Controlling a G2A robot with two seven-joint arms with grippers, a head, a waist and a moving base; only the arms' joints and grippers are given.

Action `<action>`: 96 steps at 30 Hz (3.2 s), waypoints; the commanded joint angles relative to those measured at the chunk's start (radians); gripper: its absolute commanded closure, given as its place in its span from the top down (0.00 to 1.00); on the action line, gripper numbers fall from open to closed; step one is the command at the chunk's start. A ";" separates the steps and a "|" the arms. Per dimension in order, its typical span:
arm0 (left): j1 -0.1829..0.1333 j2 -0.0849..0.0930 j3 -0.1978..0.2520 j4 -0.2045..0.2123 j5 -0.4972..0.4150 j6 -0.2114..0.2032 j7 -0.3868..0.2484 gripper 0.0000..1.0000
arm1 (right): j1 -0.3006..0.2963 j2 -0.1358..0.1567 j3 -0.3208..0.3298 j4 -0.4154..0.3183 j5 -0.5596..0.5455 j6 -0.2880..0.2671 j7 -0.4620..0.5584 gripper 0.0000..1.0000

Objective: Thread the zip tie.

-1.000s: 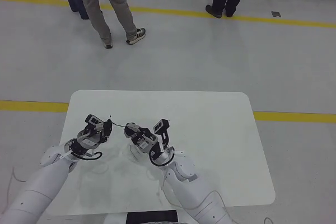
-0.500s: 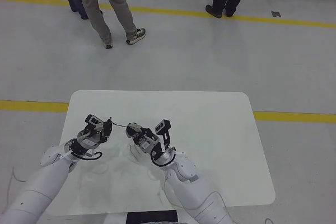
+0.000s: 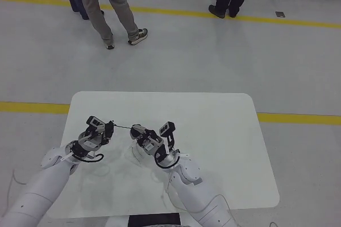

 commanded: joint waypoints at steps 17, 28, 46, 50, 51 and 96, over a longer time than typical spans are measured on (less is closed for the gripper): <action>0.000 0.000 0.000 0.000 0.000 0.000 0.000 0.00 | -0.012 0.008 0.011 -0.008 0.002 -0.005 -0.006 0.00; 0.000 0.000 0.000 0.000 0.000 0.000 0.000 0.00 | -0.016 0.011 0.013 -0.013 0.000 -0.005 -0.010 0.00; 0.000 0.000 0.000 0.000 0.000 0.000 0.000 0.00 | -0.026 0.020 0.028 -0.023 0.001 -0.004 -0.017 0.00; 0.000 0.000 0.000 0.000 0.000 0.000 0.000 0.00 | -0.027 0.021 0.031 -0.023 0.003 -0.008 -0.018 0.00; 0.000 0.000 0.000 0.000 0.000 0.000 0.000 0.00 | -0.027 0.022 0.032 -0.023 0.004 -0.009 -0.018 0.00; -0.001 0.002 -0.005 -0.013 0.034 -0.010 0.027 0.00 | -0.119 0.074 0.208 -0.173 -0.265 -0.081 -0.122 1.00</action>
